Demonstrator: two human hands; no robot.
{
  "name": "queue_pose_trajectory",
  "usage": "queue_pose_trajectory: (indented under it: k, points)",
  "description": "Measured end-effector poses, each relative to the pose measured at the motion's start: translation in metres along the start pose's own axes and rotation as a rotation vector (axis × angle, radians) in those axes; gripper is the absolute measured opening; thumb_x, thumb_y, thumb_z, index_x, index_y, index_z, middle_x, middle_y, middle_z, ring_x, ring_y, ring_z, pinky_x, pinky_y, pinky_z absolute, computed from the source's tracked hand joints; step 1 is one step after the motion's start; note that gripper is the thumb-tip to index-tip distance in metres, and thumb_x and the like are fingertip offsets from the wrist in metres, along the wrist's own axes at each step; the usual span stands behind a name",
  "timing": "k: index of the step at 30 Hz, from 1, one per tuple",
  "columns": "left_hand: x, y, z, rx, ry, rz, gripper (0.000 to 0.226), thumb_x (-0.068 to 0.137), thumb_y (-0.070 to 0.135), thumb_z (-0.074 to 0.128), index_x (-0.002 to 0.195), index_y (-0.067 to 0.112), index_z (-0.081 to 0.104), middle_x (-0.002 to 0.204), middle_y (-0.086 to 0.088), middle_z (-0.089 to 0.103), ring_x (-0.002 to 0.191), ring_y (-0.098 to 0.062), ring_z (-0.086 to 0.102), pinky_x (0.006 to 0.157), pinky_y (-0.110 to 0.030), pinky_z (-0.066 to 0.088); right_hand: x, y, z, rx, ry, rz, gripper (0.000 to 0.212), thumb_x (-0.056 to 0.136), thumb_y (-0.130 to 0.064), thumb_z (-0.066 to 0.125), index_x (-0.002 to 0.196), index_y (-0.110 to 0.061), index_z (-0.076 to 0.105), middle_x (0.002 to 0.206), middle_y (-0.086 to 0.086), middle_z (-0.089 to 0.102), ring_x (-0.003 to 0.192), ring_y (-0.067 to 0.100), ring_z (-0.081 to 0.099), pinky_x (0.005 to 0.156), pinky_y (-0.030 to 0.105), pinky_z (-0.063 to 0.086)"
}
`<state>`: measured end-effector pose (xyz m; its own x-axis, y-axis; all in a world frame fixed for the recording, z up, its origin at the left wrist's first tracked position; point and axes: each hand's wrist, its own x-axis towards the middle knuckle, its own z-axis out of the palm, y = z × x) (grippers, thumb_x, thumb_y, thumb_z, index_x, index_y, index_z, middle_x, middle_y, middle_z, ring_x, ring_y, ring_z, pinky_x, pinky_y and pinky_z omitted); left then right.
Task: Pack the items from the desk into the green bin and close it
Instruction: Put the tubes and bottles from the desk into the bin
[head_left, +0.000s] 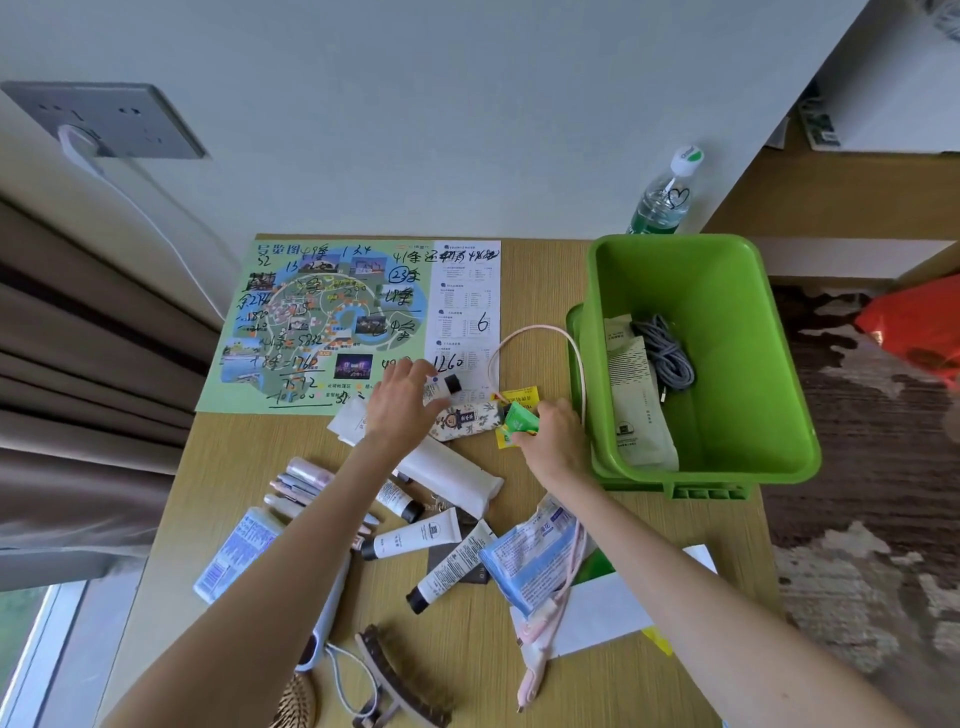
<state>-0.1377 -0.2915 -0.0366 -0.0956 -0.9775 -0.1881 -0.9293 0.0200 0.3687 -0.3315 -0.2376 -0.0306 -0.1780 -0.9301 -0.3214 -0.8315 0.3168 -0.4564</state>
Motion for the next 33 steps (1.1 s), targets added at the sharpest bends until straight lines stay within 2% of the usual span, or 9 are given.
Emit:
queue_pose_trajectory:
  k: [7,10,13,16,18,21,25,29,33]
  points:
    - [0.013,-0.002,0.006,0.057,-0.061,0.020,0.037,0.093,0.035,0.058,0.118,0.009,0.052,0.118,-0.009,0.056,0.113,-0.025,0.049,0.093,-0.038,0.045,0.010,-0.012,0.000,-0.068,0.091,0.070,0.054,0.081,-0.034,0.075,0.119,-0.007,0.049,0.124,0.009,0.050,0.114,0.024,0.048,0.090,0.032,0.049]
    - [0.013,-0.003,0.004,0.031,-0.028,0.024,0.033,0.095,0.034,0.054,0.113,0.007,0.047,0.106,-0.007,0.056,0.099,-0.024,0.054,0.077,-0.035,0.047,0.018,-0.016,-0.005,-0.097,0.094,0.054,0.050,0.081,-0.034,0.075,0.116,-0.008,0.050,0.121,0.008,0.052,0.111,0.024,0.050,0.090,0.034,0.049]
    - [0.015,-0.001,-0.002,-0.213,0.014,-0.004,0.023,0.099,0.026,0.047,0.103,0.005,0.038,0.084,-0.010,0.051,0.067,-0.027,0.050,0.050,-0.033,0.035,0.025,-0.022,-0.010,-0.057,0.101,0.053,0.029,0.086,-0.026,0.071,0.105,-0.010,0.057,0.110,0.005,0.058,0.093,0.022,0.059,0.074,0.033,0.051]
    - [0.021,0.005,-0.014,-0.619,0.081,-0.013,0.011,0.101,0.014,0.037,0.096,0.005,0.034,0.073,-0.018,0.048,0.059,-0.023,0.040,0.050,-0.043,0.034,0.029,-0.025,-0.013,0.011,0.165,0.057,0.017,0.089,-0.023,0.067,0.090,-0.012,0.055,0.092,0.003,0.061,0.073,0.019,0.057,0.056,0.027,0.040]
    - [0.024,0.009,-0.019,-0.696,0.117,-0.018,0.007,0.099,0.012,0.036,0.093,0.010,0.032,0.066,-0.007,0.042,0.054,-0.020,0.036,0.050,-0.039,0.032,0.033,-0.026,-0.015,0.124,0.210,0.113,0.016,0.091,-0.023,0.065,0.089,-0.013,0.053,0.080,0.001,0.058,0.062,0.015,0.052,0.047,0.023,0.030]
    - [0.023,0.011,-0.016,-0.481,0.050,-0.015,0.033,0.094,0.031,0.060,0.105,0.007,0.041,0.073,-0.002,0.051,0.057,-0.021,0.046,0.050,-0.032,0.037,0.040,-0.026,-0.016,0.202,0.250,0.182,0.014,0.091,-0.018,0.062,0.088,-0.012,0.050,0.073,-0.003,0.050,0.055,0.008,0.043,0.044,0.021,0.024]
    - [0.011,0.018,0.003,-0.042,-0.149,0.038,0.071,0.071,0.059,0.075,0.110,0.008,0.044,0.102,-0.002,0.047,0.080,-0.026,0.056,0.064,-0.036,0.044,0.043,-0.026,-0.008,0.184,0.209,0.215,0.013,0.089,-0.015,0.063,0.088,-0.009,0.051,0.097,0.006,0.051,0.079,0.022,0.054,0.060,0.030,0.043]
    - [0.007,0.023,0.022,0.110,-0.076,0.132,0.064,0.076,0.058,0.070,0.109,0.009,0.045,0.109,-0.005,0.050,0.088,-0.027,0.059,0.061,-0.034,0.039,0.048,-0.025,0.000,0.243,0.196,0.234,0.014,0.089,-0.015,0.064,0.095,-0.005,0.056,0.103,0.009,0.058,0.089,0.026,0.060,0.066,0.035,0.049]
    - [0.012,0.022,0.018,0.069,0.034,0.148,0.049,0.081,0.054,0.063,0.092,0.010,0.043,0.091,-0.006,0.055,0.081,-0.027,0.055,0.058,-0.033,0.037,0.054,-0.021,-0.001,0.258,0.186,0.258,0.016,0.087,-0.015,0.067,0.084,-0.009,0.053,0.090,0.009,0.063,0.075,0.024,0.056,0.052,0.026,0.034]
